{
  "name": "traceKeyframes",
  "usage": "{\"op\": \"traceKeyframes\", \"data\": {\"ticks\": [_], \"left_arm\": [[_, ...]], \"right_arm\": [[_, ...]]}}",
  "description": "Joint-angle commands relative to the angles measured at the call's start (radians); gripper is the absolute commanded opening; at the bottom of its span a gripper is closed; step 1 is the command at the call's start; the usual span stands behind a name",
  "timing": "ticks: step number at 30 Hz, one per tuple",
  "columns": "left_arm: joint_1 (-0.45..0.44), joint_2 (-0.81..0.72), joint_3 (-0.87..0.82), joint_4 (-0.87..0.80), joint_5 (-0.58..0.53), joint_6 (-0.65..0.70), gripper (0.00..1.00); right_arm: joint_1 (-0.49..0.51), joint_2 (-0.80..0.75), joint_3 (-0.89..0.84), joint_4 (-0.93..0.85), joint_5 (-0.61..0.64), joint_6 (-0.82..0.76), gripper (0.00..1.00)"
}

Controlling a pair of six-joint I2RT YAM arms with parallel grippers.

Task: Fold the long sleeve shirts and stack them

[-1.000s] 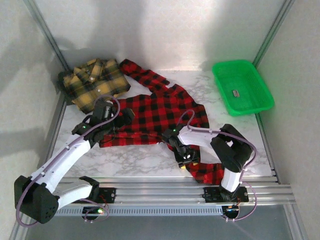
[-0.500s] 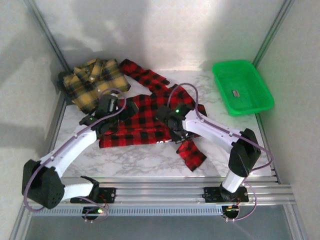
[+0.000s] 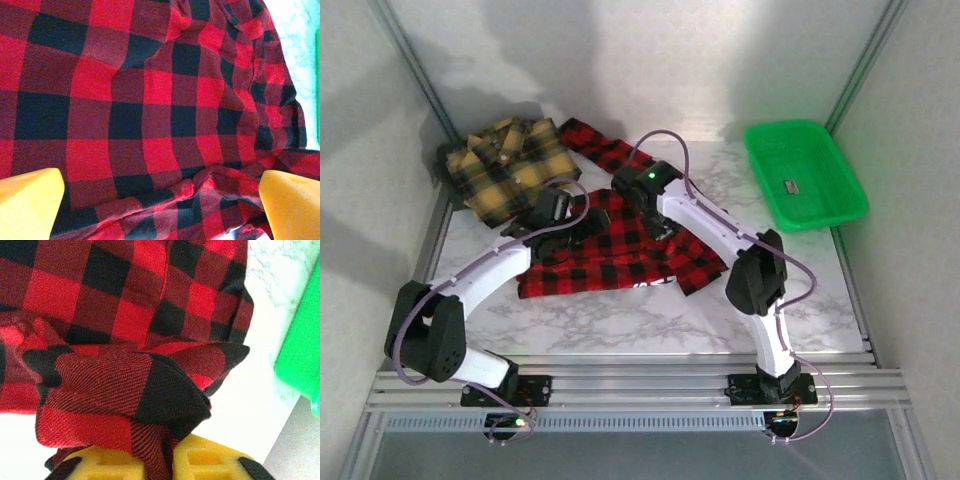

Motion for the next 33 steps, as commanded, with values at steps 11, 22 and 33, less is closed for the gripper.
{"op": "traceKeyframes", "data": {"ticks": [11, 22, 33], "left_arm": [[-0.041, 0.014, -0.012, 0.071, -0.056, -0.074, 1.0], [-0.062, 0.065, 0.043, 0.152, 0.046, -0.01, 1.0], [-0.07, 0.034, 0.086, 0.132, 0.045, 0.058, 1.0]], "right_arm": [[-0.281, -0.194, -0.138, 0.133, -0.461, 0.129, 0.73], [-0.405, -0.593, -1.009, 0.546, -0.761, 0.506, 0.71], [-0.421, -0.469, -1.088, 0.735, -0.797, 0.597, 0.65]]}}
